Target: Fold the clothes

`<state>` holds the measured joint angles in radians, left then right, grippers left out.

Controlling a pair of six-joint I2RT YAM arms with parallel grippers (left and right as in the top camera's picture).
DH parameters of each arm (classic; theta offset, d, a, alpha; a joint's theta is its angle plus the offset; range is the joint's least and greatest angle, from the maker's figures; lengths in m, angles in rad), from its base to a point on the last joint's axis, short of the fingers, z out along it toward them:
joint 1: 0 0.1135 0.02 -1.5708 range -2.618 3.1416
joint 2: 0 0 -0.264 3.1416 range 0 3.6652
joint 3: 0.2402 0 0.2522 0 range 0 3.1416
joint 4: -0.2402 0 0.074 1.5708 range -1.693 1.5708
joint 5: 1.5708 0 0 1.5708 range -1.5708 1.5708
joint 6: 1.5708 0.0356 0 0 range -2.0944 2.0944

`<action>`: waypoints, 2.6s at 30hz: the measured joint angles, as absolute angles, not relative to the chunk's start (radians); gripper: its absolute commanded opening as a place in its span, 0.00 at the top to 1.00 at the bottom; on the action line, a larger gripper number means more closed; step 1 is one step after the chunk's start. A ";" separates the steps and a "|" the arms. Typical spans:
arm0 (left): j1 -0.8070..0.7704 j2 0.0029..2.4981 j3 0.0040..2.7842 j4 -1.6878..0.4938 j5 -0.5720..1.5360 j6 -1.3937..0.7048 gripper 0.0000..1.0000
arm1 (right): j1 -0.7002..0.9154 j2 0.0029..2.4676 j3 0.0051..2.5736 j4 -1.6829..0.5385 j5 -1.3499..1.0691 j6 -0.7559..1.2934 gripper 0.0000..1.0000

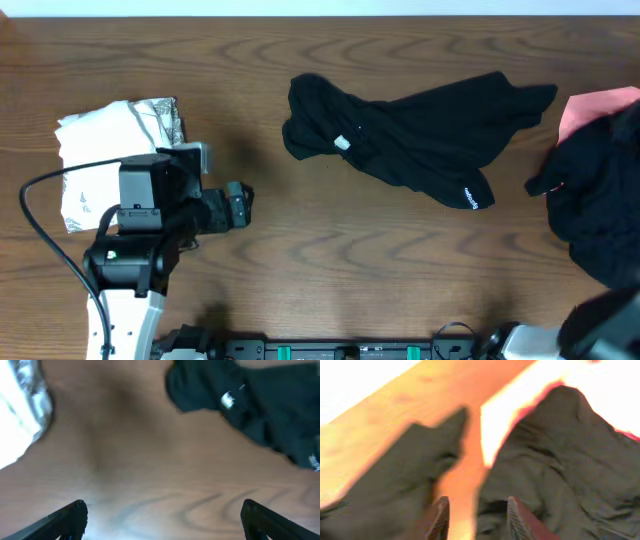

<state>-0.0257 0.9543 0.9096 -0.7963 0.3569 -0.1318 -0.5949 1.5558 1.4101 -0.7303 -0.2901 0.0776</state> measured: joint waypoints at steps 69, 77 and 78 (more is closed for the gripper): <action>-0.907 2.025 0.971 0.558 0.186 -1.399 0.41 | -0.459 1.280 1.407 -1.036 -0.315 0.010 0.51; -0.908 2.026 0.986 0.558 0.151 -1.429 0.43 | -0.459 1.280 1.407 -1.036 -0.315 0.010 0.52; -0.908 2.026 0.986 0.558 0.148 -1.438 0.43 | -0.459 1.280 1.407 -1.036 -0.315 0.010 0.52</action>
